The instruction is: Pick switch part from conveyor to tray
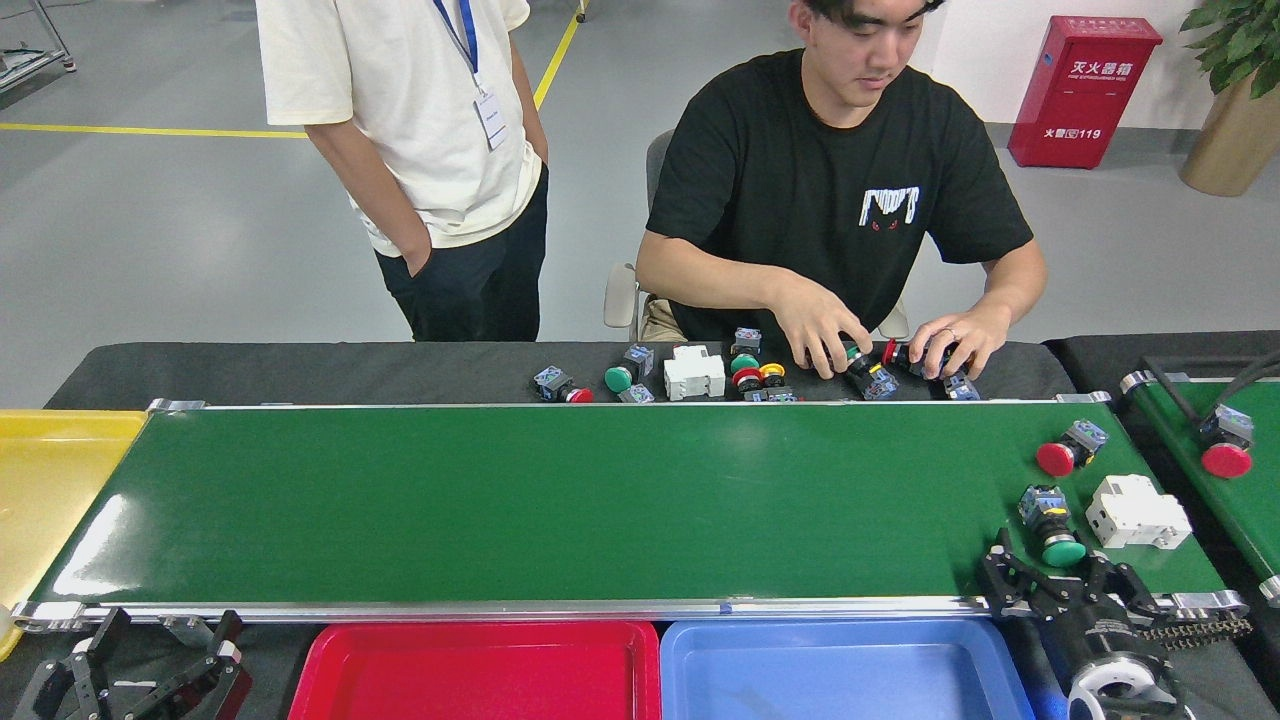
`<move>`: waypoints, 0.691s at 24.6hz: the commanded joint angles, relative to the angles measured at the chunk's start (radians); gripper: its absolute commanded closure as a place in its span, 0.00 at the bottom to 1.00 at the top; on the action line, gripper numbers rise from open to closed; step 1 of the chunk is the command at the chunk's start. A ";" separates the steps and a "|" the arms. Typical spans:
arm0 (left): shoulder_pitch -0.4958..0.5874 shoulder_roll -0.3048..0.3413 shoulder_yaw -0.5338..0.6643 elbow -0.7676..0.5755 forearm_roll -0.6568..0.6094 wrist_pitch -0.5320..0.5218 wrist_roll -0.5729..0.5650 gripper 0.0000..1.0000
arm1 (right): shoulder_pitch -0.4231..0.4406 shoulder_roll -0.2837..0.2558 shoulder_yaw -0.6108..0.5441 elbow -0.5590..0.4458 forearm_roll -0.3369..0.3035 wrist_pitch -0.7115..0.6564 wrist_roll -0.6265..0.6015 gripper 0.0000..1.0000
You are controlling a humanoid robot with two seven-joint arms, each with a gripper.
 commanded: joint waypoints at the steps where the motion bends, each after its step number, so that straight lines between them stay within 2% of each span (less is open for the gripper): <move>1: -0.009 0.010 0.008 -0.010 0.001 0.003 0.005 0.00 | -0.006 -0.014 0.002 -0.025 0.000 -0.094 -0.044 0.98; 6: -0.008 0.009 0.008 -0.014 0.001 0.003 0.004 0.00 | 0.038 -0.014 0.014 -0.166 0.013 -0.345 -0.056 0.99; 8: -0.008 0.007 0.008 -0.014 0.001 0.003 0.004 0.00 | 0.044 -0.006 0.049 -0.264 0.057 -0.474 -0.058 0.99; 10: -0.008 0.007 0.008 -0.013 0.001 0.003 0.004 0.00 | 0.040 0.031 0.135 -0.326 0.117 -0.577 -0.058 0.97; 11: -0.008 0.006 0.008 -0.014 0.002 0.003 0.004 0.00 | 0.029 0.068 0.198 -0.338 0.154 -0.608 -0.058 0.85; 12: -0.008 0.006 0.008 -0.013 0.002 0.003 0.004 0.00 | 0.015 0.106 0.257 -0.338 0.195 -0.611 -0.058 0.59; 13: -0.009 0.006 0.007 -0.011 0.001 0.003 0.004 0.00 | -0.006 0.146 0.321 -0.330 0.239 -0.609 -0.056 0.22; 14: -0.009 0.006 0.007 -0.011 0.001 0.003 0.005 0.00 | -0.019 0.166 0.355 -0.318 0.260 -0.609 -0.058 0.01; 17: -0.015 0.006 0.004 -0.013 0.001 0.003 0.004 0.00 | -0.048 0.201 0.422 -0.270 0.263 -0.614 -0.056 0.00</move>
